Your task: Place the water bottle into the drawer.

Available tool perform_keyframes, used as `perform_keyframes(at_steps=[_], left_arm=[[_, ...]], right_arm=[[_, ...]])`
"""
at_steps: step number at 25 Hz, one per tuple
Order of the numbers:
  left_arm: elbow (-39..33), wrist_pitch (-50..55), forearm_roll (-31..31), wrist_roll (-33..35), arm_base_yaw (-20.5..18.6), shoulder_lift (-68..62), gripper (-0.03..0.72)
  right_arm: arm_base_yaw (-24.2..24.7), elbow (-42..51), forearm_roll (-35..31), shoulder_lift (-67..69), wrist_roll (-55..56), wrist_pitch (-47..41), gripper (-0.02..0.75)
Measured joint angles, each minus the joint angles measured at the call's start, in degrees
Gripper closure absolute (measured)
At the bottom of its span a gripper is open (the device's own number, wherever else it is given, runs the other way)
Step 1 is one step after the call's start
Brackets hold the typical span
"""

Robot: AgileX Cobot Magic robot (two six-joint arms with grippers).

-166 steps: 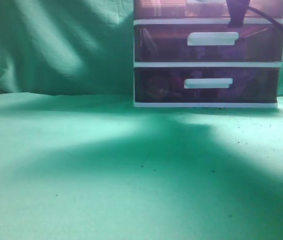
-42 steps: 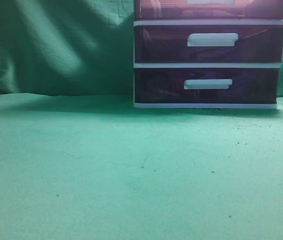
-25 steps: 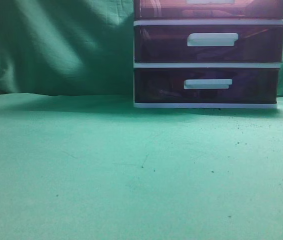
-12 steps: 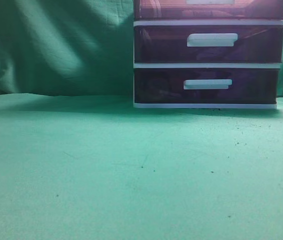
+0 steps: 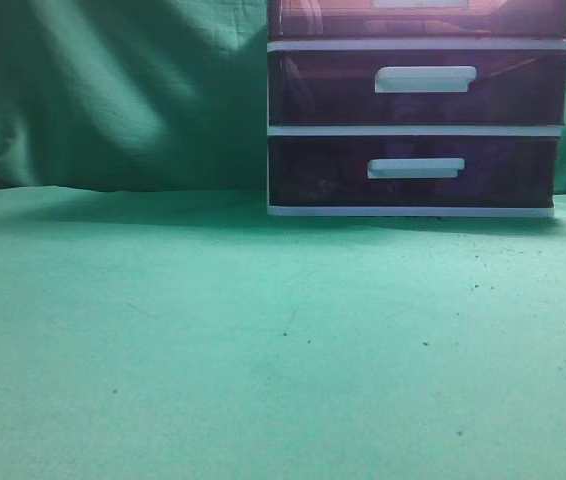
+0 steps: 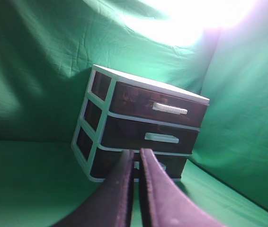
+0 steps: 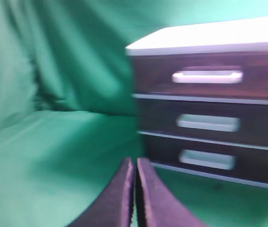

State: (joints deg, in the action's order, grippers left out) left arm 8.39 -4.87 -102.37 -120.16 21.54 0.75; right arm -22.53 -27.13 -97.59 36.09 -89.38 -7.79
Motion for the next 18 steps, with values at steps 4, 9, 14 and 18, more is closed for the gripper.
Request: perform_keyframes(at_steps=[4,9,14,18], left_arm=[[0.0,0.0,0.0,0.0,0.0,0.0,0.688],[0.0,0.0,0.0,0.0,0.0,0.0,0.688],[0.0,0.0,0.0,0.0,0.0,0.0,0.688],[0.0,0.0,0.0,0.0,0.0,0.0,0.688]], right_arm=[[1.9,0.1,1.3,-0.7,0.0,2.9,0.738],[7.5,0.2,23.1,-5.5,14.2,-8.2,0.738],[16.7,0.2,49.8,-11.9,47.2,-18.5,0.738],[22.8,0.5,69.7,-16.9,74.6,-24.4,0.738]])
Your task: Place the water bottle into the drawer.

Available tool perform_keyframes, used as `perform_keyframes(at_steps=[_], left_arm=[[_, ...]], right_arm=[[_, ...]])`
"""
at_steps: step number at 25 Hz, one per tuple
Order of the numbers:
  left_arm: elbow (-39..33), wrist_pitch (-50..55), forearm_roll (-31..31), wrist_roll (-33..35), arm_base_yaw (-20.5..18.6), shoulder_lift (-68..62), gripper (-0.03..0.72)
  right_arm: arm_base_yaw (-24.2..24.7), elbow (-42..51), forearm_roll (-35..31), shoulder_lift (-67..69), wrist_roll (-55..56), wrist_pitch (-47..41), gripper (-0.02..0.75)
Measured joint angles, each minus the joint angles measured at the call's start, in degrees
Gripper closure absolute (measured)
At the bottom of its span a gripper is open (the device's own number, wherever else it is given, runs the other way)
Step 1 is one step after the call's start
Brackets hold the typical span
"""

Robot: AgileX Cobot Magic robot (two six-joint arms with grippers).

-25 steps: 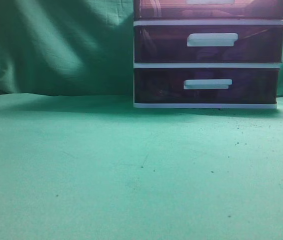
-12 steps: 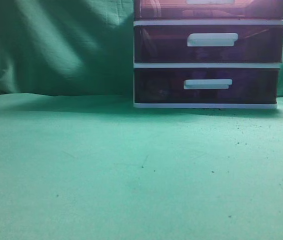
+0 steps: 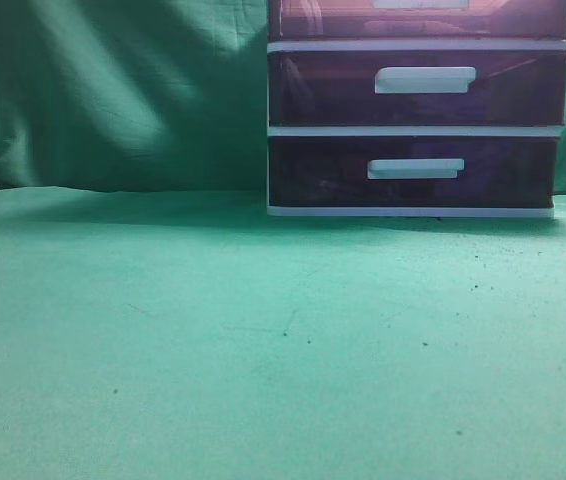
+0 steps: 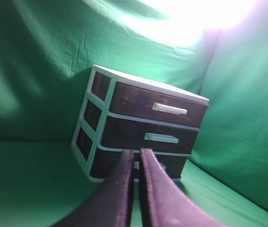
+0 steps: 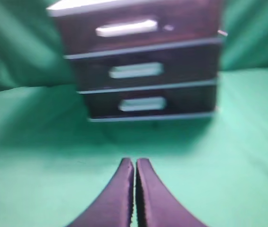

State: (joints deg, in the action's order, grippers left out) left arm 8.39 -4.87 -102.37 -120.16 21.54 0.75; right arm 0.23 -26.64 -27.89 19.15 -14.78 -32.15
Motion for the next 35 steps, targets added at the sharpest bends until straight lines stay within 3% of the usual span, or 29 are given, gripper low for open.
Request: perform_keyframes(at_steps=[4,7,14,21,35], left_arm=[[0.0,0.0,0.0,0.0,0.0,0.0,0.688],[0.0,0.0,0.0,0.0,0.0,0.0,0.688],[0.0,0.0,0.0,0.0,0.0,0.0,0.688],[0.0,0.0,0.0,0.0,0.0,0.0,0.688],[0.0,0.0,0.0,0.0,0.0,0.0,0.688]], right_arm=[[2.4,4.4,14.2,-7.0,13.3,-0.8,0.738],[2.4,9.8,18.1,-13.1,15.0,-0.4,0.738],[-0.8,17.9,22.0,-19.8,15.1,0.5,0.738],[-6.7,26.1,27.6,-19.8,15.1,10.0,0.738],[-7.0,28.1,28.1,-19.8,15.1,10.3,0.738]])
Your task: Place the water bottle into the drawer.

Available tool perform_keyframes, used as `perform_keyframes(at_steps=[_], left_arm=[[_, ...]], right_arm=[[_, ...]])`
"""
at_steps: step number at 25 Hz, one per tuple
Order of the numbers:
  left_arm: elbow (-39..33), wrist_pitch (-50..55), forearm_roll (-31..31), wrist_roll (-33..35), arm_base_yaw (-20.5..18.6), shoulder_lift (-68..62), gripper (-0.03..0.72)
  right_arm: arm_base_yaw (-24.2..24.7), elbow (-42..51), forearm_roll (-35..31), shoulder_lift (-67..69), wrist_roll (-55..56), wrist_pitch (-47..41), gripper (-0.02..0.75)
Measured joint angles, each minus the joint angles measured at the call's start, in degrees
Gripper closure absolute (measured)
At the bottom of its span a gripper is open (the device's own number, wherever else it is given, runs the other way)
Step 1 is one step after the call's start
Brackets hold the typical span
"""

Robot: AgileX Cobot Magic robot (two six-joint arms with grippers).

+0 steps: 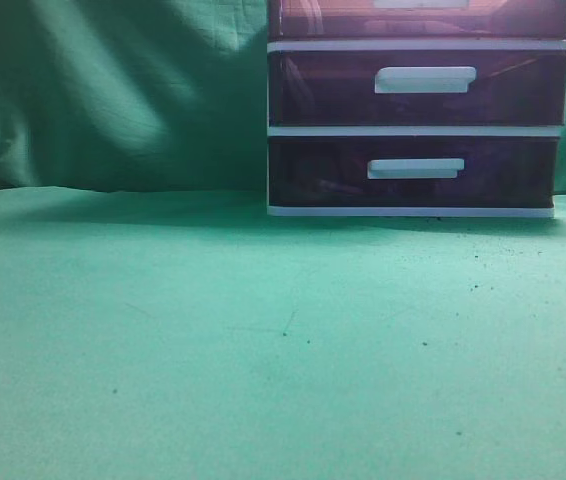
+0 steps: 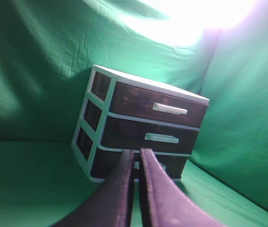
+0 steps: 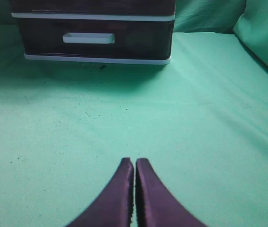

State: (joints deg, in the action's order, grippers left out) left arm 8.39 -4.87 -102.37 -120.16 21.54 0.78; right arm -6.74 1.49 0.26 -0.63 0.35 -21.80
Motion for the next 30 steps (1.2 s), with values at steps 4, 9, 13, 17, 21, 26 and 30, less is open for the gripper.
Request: perform_keyframes(at_steps=[4,9,13,17,21,26,30], left_arm=[[0.0,0.0,0.0,0.0,0.0,0.0,0.688],[0.0,0.0,0.0,0.0,0.0,0.0,0.688],[0.0,0.0,0.0,0.0,0.0,0.0,0.688],[0.0,-0.1,0.0,0.0,0.0,0.0,0.688],[0.0,-1.0,0.0,0.0,0.0,0.0,0.688],[0.0,-2.4,0.0,0.0,0.0,0.0,0.688],[0.0,0.3,13.5,7.4,0.0,0.0,0.688]], right_arm=[[0.0,0.0,0.0,0.0,0.0,0.0,0.738],[0.0,0.0,0.0,0.0,0.0,0.0,0.738],[0.0,0.0,0.0,0.0,0.0,0.0,0.738],[0.0,0.0,0.0,0.0,0.0,0.0,0.738],[0.0,0.0,0.0,0.0,0.0,0.0,0.738],[0.0,0.0,0.0,0.0,0.0,0.0,0.738],[0.0,0.0,0.0,0.0,0.1,0.0,0.738]])
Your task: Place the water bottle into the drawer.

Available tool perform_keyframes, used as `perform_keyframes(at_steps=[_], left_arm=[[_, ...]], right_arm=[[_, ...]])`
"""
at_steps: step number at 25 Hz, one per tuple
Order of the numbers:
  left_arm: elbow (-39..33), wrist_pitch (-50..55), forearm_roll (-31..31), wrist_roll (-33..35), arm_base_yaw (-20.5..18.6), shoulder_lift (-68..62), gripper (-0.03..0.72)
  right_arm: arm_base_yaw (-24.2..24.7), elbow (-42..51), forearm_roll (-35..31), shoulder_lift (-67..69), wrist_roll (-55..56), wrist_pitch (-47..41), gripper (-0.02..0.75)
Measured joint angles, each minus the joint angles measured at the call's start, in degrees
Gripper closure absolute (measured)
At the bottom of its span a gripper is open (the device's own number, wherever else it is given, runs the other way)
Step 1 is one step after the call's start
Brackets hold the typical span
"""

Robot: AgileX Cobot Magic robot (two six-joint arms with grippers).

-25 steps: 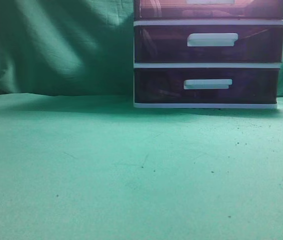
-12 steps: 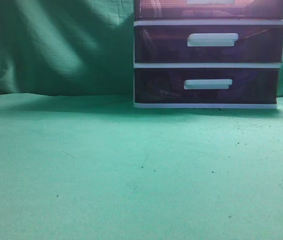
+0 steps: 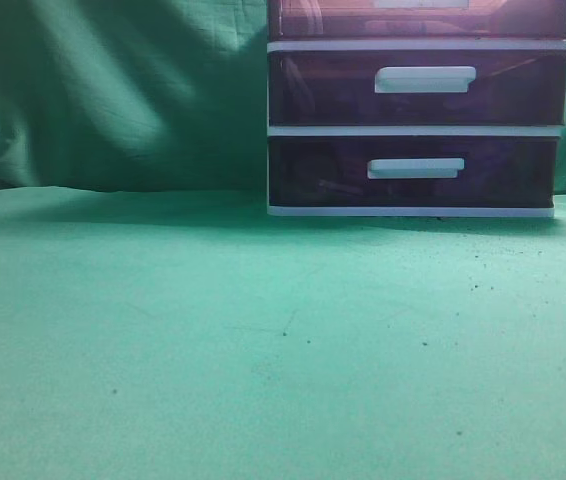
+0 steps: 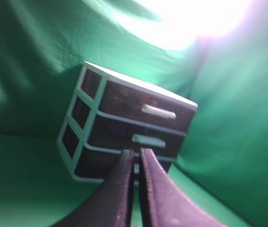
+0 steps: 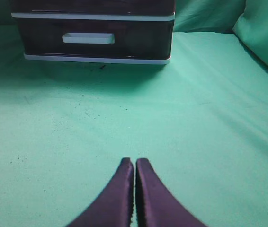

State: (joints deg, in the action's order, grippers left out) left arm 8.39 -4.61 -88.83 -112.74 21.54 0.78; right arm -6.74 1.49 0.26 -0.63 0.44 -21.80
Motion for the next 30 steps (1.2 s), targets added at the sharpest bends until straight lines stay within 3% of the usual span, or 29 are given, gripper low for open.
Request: perform_keyframes(at_steps=[2,5,6,8,13,19,22,25,28,30], left_arm=[[-0.1,4.3,17.5,16.4,0.0,0.0,0.688],[-0.3,15.2,48.5,45.9,0.0,0.0,0.688],[-0.4,19.5,54.9,54.5,0.0,0.0,0.688],[-0.6,27.6,64.2,65.3,0.0,0.0,0.688],[-1.7,35.0,67.5,76.0,0.0,0.0,0.688],[-9.6,18.8,62.0,77.9,0.0,0.0,0.688],[-9.6,15.1,63.4,81.8,0.0,0.0,0.688],[-9.6,16.9,73.3,93.6,0.0,0.0,0.688],[-9.6,22.1,87.5,113.4,0.0,0.0,0.688],[-9.6,24.2,92.1,119.9,0.0,0.0,0.688]], right_arm=[[0.0,0.0,0.0,0.0,0.0,0.0,0.738],[0.0,0.0,0.0,0.0,0.0,0.0,0.738],[0.0,0.0,0.0,0.0,0.0,0.0,0.738],[0.0,0.0,0.0,0.0,0.0,0.0,0.738],[0.0,0.0,0.0,0.0,0.0,0.0,0.738],[0.0,0.0,0.0,0.0,0.0,0.0,0.738],[0.0,0.0,0.0,0.0,0.0,0.0,0.738],[0.0,0.0,0.0,0.0,0.0,0.0,0.738],[0.0,0.0,0.0,0.0,0.0,0.0,0.738],[0.0,0.0,0.0,0.0,0.0,0.0,0.738]])
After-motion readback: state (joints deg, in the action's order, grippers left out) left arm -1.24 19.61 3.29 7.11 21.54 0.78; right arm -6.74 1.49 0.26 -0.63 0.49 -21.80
